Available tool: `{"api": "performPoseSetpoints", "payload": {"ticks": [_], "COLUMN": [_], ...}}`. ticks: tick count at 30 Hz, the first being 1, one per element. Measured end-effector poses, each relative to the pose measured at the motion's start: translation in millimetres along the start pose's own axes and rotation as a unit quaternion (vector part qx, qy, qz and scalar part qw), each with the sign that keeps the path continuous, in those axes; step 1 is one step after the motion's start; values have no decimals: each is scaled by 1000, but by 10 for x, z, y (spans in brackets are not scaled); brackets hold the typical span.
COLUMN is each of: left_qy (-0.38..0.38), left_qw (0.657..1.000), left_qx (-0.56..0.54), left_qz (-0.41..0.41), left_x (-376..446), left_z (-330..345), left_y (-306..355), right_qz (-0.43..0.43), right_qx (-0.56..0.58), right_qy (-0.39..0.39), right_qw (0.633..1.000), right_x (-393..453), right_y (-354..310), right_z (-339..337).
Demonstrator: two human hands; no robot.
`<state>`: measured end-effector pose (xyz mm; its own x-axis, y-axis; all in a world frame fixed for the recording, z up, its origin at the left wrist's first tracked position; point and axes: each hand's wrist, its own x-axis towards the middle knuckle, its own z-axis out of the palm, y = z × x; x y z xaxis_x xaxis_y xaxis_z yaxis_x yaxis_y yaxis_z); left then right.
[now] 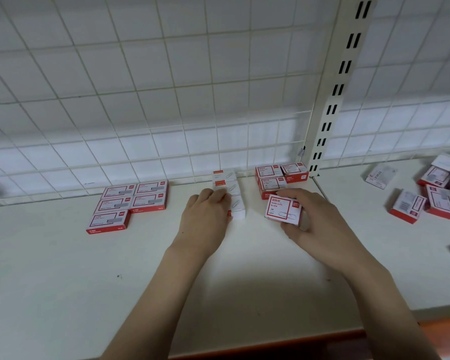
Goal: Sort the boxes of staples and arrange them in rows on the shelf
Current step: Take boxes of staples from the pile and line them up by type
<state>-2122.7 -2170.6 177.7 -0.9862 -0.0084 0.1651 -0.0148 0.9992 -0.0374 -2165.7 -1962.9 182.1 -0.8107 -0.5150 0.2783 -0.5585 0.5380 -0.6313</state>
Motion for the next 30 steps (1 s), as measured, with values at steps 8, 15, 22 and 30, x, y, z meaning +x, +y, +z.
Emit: {"api": "performPoseSetpoints", "payload": {"ticks": [8,15,22,30], "left_qy": [14,25,23,-10], "left_qw": [999,997,997,999], "left_qx": [-29,-75,-66,-46], "left_qz": [5,3,19,18], "left_x": [28,-7,-36,31], "left_z": [38,33,-114,-225], "left_y": [-9,12,152,374], "right_qz": [-2,11,64,67], "right_qx": [26,-36,-148,-198], "right_qy": [10,16,-11,-63], "right_qw": [1000,999,987,976], "right_x": [-58,-154,-133,242], "right_y": [39,134,355,406], "right_z": [-48,-148,-350,-337]}}
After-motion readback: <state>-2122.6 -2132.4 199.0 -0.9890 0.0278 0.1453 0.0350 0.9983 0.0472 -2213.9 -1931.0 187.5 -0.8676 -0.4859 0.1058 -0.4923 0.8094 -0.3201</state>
